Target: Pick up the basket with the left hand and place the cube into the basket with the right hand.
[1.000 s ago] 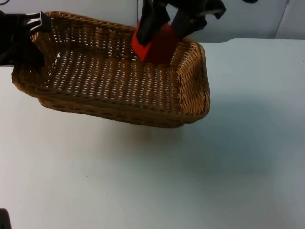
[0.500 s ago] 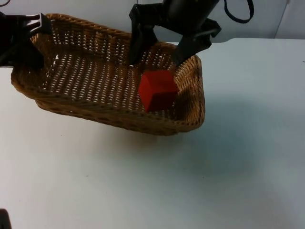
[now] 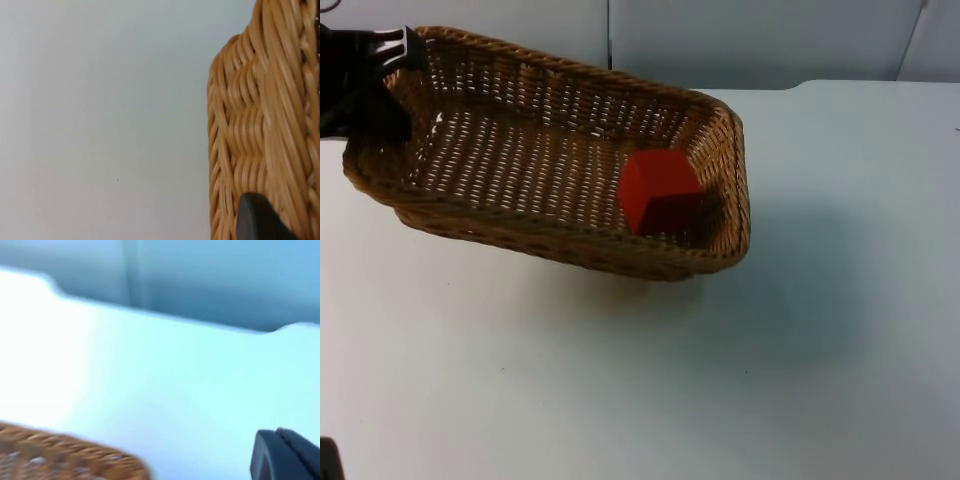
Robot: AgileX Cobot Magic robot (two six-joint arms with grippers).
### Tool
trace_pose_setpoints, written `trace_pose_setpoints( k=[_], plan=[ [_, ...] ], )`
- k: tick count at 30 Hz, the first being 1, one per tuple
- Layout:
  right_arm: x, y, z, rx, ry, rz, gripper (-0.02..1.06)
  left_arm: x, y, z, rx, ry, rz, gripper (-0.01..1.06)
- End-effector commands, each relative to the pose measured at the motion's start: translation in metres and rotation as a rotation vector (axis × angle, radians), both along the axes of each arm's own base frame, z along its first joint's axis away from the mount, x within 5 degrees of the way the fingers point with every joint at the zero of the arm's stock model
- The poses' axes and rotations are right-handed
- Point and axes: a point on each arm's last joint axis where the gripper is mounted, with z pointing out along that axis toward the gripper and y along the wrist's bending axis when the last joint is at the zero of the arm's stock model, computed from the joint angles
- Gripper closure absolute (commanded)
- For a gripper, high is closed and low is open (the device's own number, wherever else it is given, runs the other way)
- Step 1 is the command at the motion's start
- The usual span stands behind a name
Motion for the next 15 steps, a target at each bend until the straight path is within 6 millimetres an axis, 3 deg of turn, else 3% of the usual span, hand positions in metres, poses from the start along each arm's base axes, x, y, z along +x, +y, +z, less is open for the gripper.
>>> trace_pose_setpoints(
  k=[1,8,15],
  plan=[
    [-0.009,-0.019,0.023,-0.024,-0.050,-0.072,1.05,0.000,0.000,0.005,-0.030,-0.010,0.029,1.05],
    [-0.021,-0.052,0.047,-0.032,-0.071,-0.152,1.05,0.001,0.001,0.006,-0.019,-0.022,0.045,1.05],
    [-0.029,-0.064,0.060,-0.028,-0.090,-0.180,1.05,0.001,0.002,0.006,-0.016,-0.026,0.049,1.05]
  ],
)
